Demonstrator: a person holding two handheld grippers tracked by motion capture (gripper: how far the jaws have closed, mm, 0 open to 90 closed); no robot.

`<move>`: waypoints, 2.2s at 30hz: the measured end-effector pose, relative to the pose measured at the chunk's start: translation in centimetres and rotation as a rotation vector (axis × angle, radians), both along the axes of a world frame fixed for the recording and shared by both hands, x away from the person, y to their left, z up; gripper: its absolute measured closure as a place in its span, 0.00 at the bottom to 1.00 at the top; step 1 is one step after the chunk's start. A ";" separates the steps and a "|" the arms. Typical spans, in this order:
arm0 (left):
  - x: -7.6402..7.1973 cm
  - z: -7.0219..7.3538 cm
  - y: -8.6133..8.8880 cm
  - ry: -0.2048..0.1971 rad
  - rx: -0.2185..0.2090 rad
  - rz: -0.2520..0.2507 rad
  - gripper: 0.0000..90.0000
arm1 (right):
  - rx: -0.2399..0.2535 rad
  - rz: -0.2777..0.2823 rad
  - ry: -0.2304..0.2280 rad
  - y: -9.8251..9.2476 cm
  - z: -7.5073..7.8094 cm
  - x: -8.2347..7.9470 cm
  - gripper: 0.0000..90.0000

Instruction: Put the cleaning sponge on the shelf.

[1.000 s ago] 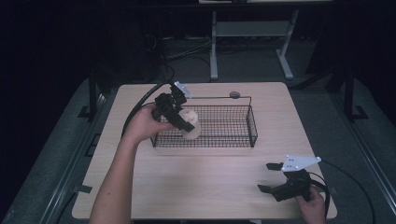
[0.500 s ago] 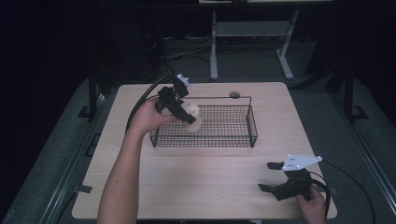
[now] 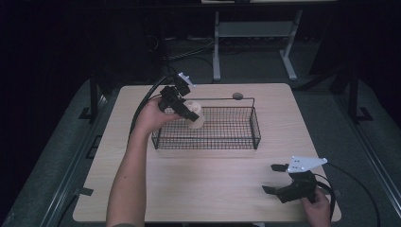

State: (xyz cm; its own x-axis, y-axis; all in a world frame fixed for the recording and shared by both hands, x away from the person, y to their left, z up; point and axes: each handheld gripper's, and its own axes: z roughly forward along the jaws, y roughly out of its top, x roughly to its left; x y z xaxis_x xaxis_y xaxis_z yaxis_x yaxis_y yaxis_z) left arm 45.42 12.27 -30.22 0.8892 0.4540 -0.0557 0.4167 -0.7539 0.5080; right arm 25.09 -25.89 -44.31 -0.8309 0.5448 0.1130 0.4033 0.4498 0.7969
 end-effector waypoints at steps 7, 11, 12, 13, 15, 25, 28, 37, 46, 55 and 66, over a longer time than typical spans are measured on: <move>0.5 -1.0 -0.6 0.004 0.016 0.006 0.31 | 0.004 0.000 0.000 0.0 0.0 0.0 0.15; 0.7 -1.6 -1.0 0.013 0.022 0.014 0.31 | 0.003 0.005 -0.005 0.0 0.0 0.1 0.15; 0.9 -2.0 -1.2 0.020 0.022 0.013 0.31 | 0.003 0.003 -0.004 0.0 0.0 0.0 0.15; 0.9 -2.0 -1.2 0.020 0.022 0.013 0.31 | 0.004 0.004 -0.003 0.0 0.0 0.1 0.15; 0.9 -2.5 -1.3 0.015 0.017 0.017 0.31 | 0.003 0.005 -0.003 0.0 0.0 0.1 0.15; 1.4 -4.3 -1.1 0.042 0.023 0.041 0.31 | 0.000 0.007 -0.001 0.1 0.0 0.0 0.15; 1.6 -4.9 -0.9 0.055 0.034 0.047 0.31 | 0.000 0.006 -0.002 0.1 0.0 0.0 0.15; 2.0 -6.8 -1.0 0.084 0.028 0.062 0.31 | -0.004 0.006 -0.002 0.0 0.0 0.1 0.15; 2.5 -8.1 -1.8 0.098 0.067 0.063 0.31 | 0.002 0.007 -0.003 0.0 0.0 0.0 0.15; 2.7 -8.5 -2.0 0.100 0.083 0.061 0.31 | -0.001 0.007 -0.006 0.0 0.0 0.0 0.15; 2.8 -8.8 -2.2 0.115 0.104 0.057 0.31 | -0.001 0.010 -0.006 0.0 0.0 0.1 0.15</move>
